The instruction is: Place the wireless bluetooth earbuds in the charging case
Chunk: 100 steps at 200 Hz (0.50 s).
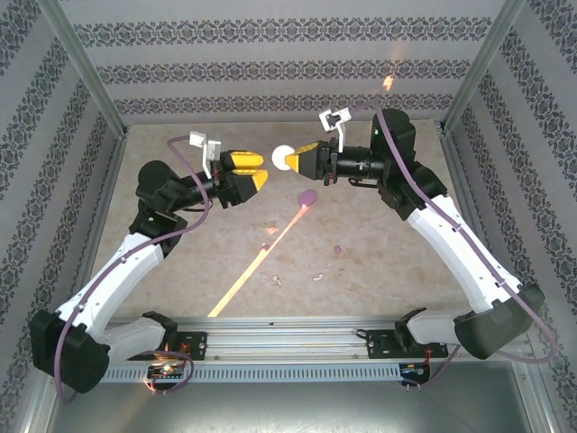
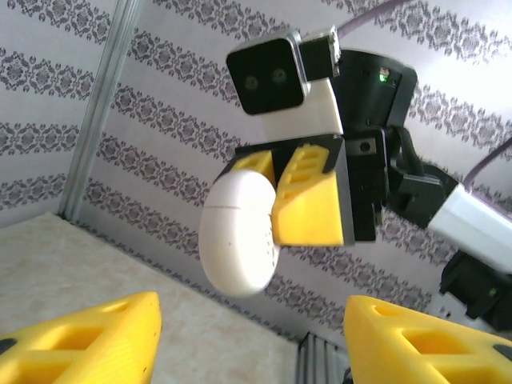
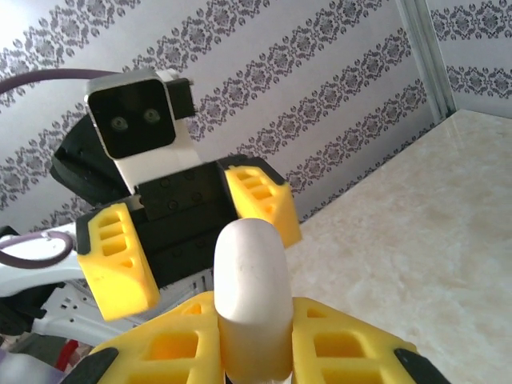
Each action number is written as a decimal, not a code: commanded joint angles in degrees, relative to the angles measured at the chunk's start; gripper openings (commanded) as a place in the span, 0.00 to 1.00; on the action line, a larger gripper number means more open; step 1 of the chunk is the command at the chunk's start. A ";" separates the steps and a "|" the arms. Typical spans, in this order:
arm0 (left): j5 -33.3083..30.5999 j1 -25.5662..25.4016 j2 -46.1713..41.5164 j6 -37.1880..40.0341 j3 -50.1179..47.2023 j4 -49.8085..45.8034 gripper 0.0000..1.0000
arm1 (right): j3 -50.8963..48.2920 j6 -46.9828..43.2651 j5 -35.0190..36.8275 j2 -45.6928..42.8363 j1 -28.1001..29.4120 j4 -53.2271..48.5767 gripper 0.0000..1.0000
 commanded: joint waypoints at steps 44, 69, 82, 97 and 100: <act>9.40 0.33 -0.21 15.52 6.66 -20.61 0.63 | 5.74 -18.16 -1.56 1.31 5.43 -11.78 0.08; 10.50 0.36 0.64 12.39 5.31 -15.48 0.60 | 6.05 -18.00 -2.20 2.20 6.49 -11.77 0.08; 11.31 0.36 1.27 11.16 5.35 -14.17 0.55 | 6.03 -18.14 -2.02 2.30 6.96 -11.75 0.08; 11.96 0.37 1.74 10.04 5.34 -12.78 0.49 | 6.05 -18.32 -2.10 2.30 7.16 -11.87 0.08; 12.05 0.32 1.81 9.83 5.36 -12.52 0.47 | 6.05 -18.38 -2.05 2.30 7.16 -11.96 0.08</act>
